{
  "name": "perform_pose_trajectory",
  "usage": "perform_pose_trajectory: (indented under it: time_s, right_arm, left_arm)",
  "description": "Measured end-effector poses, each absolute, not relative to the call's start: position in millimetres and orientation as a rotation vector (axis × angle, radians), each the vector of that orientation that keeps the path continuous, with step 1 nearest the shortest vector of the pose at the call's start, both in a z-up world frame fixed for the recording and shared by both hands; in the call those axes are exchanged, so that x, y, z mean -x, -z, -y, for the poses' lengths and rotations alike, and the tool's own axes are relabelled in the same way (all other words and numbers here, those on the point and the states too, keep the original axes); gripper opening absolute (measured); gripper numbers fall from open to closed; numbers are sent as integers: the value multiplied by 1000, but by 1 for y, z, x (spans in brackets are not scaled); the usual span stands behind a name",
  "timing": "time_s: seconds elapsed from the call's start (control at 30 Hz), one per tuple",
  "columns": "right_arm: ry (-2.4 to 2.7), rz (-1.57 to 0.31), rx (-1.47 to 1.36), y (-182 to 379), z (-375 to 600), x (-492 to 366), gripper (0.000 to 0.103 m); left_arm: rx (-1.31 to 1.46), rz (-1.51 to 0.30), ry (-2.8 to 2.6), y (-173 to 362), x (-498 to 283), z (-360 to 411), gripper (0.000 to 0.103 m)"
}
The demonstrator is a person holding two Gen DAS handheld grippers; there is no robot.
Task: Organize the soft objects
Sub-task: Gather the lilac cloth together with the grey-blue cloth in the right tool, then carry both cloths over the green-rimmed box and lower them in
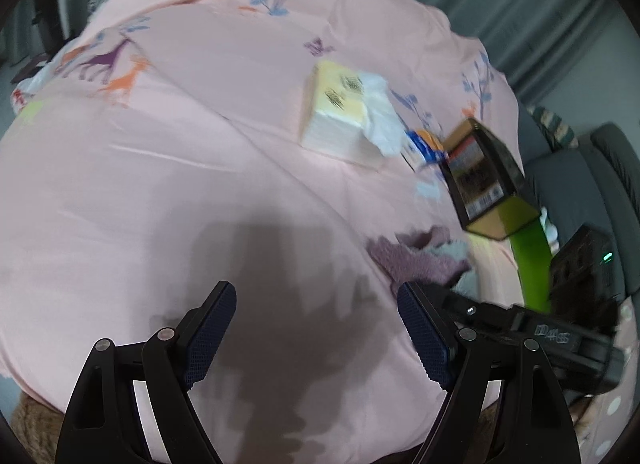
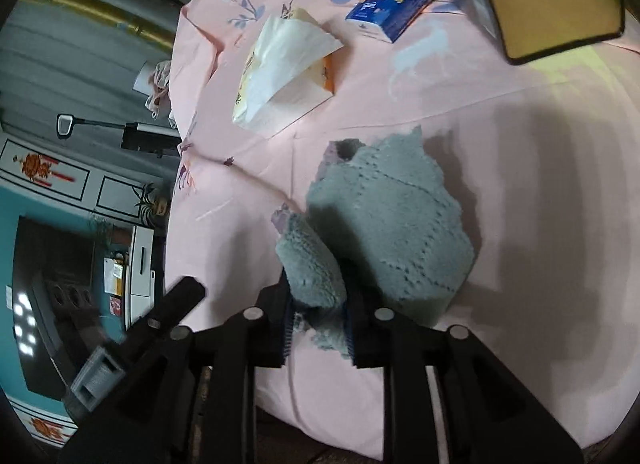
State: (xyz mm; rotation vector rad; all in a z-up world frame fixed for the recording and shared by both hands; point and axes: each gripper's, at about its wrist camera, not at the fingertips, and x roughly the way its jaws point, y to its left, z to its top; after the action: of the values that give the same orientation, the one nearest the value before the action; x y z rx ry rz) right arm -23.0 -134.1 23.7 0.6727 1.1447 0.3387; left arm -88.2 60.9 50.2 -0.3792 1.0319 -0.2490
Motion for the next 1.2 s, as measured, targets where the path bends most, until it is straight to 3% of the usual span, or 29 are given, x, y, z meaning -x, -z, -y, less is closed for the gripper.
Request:
perform_pose_trajectory:
  time_s: [0.07, 0.13, 0.27, 0.4, 0.5, 0.7, 0.8, 0.87, 0.93, 1.2]
  right_arm:
    - [-314, -1102, -632, -40, 135, 30, 61]
    - [-246, -1048, -570, -57, 140, 37, 76]
    - [-143, -984, -505, -63, 162, 44, 76]
    - [-141, -1022, -612, -44, 191, 42, 76]
    - [-194, -1055, -701, -27, 198, 38, 72]
    - [-268, -1073, -799, -12, 191, 35, 44]
    - [-296, -1088, -838, -2, 189, 29, 33]
    - [-305, -1083, -865, 2, 191, 29, 27]
    - [-315, -1076, -886, 2, 194, 32, 25]
    - [-314, -900, -865, -48, 221, 63, 23]
  left_arm:
    - [385, -1057, 281, -46, 85, -47, 83]
    - [393, -1073, 319, -42, 82, -36, 83]
    - [361, -1113, 352, -31, 76, -14, 83]
    - [361, -1090, 411, -37, 77, -4, 83]
    - [404, -1108, 463, -36, 75, 4, 83]
    - [327, -1108, 491, -32, 75, 21, 82]
    - [278, -1108, 507, -31, 72, 30, 62]
    - [281, -1111, 538, -30, 72, 36, 41]
    - [282, -1112, 572, -32, 73, 44, 32]
    - [199, -1003, 660, -82, 85, 79, 30]
